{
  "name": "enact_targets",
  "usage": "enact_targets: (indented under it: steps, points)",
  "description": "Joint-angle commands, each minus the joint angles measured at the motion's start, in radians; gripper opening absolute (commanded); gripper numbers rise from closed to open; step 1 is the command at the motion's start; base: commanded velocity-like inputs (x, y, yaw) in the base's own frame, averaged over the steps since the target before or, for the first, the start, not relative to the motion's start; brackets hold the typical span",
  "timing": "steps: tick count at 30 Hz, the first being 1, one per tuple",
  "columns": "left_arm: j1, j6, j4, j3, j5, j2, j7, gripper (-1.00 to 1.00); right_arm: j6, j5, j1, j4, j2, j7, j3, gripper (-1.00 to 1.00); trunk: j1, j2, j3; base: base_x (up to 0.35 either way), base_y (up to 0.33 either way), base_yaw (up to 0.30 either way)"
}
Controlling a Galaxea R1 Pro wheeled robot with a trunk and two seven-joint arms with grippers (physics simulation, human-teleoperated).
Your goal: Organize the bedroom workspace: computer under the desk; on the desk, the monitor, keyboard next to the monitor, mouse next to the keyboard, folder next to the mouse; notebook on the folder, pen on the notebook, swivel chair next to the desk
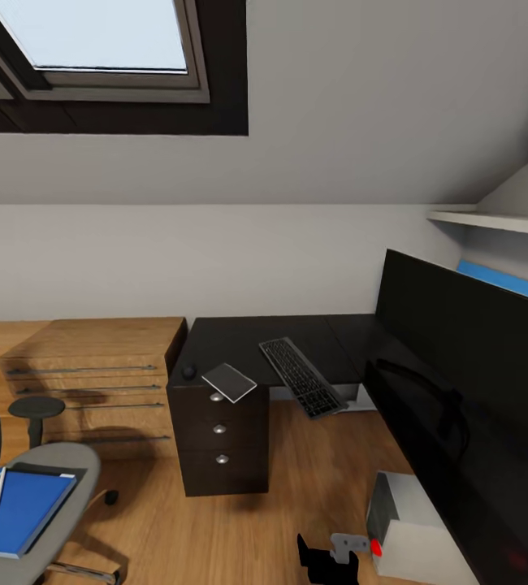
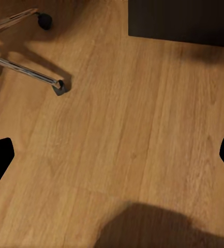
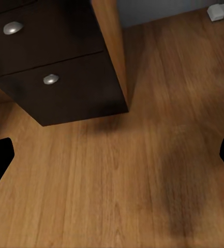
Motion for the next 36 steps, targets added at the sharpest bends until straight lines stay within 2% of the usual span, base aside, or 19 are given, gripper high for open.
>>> enact_targets:
  steps: [1,9,18,24,30,36]
  points:
    - [0.0,-0.005,-0.001,-0.005,0.011,0.001,0.005,1.0,-0.002,0.001,-0.001,0.001,0.0,0.006,-0.009,1.0,-0.004,0.007,0.002,0.0,0.0,0.0]
    - [0.0,-0.007,-0.002,-0.004,0.012,0.002,0.008,1.0,-0.002,0.001,-0.001,0.001,0.001,0.006,-0.009,1.0,-0.035,0.063,0.028,0.0,0.0,-0.007]
    - [0.0,-0.013,-0.004,-0.003,0.012,0.001,0.007,1.0,-0.003,0.005,0.0,0.001,0.001,0.006,-0.009,1.0,-0.069,0.126,0.059,0.0,0.0,-0.141]
    - [0.0,-0.015,-0.004,-0.003,0.013,0.001,0.006,1.0,-0.002,0.046,0.0,0.002,0.003,0.006,-0.009,1.0,-0.092,0.168,0.079,-0.153,0.0,-0.045]
    - [0.0,-0.015,-0.004,-0.003,0.014,0.002,0.003,1.0,-0.002,0.06,-0.001,0.008,0.003,0.006,-0.009,1.0,-0.115,0.21,0.098,-0.279,0.0,-0.006]
    - [0.0,-0.015,-0.004,-0.003,0.014,0.002,0.004,1.0,-0.002,0.082,0.0,0.013,0.003,0.006,-0.009,1.0,-0.138,0.252,0.117,-0.062,0.0,-0.001]
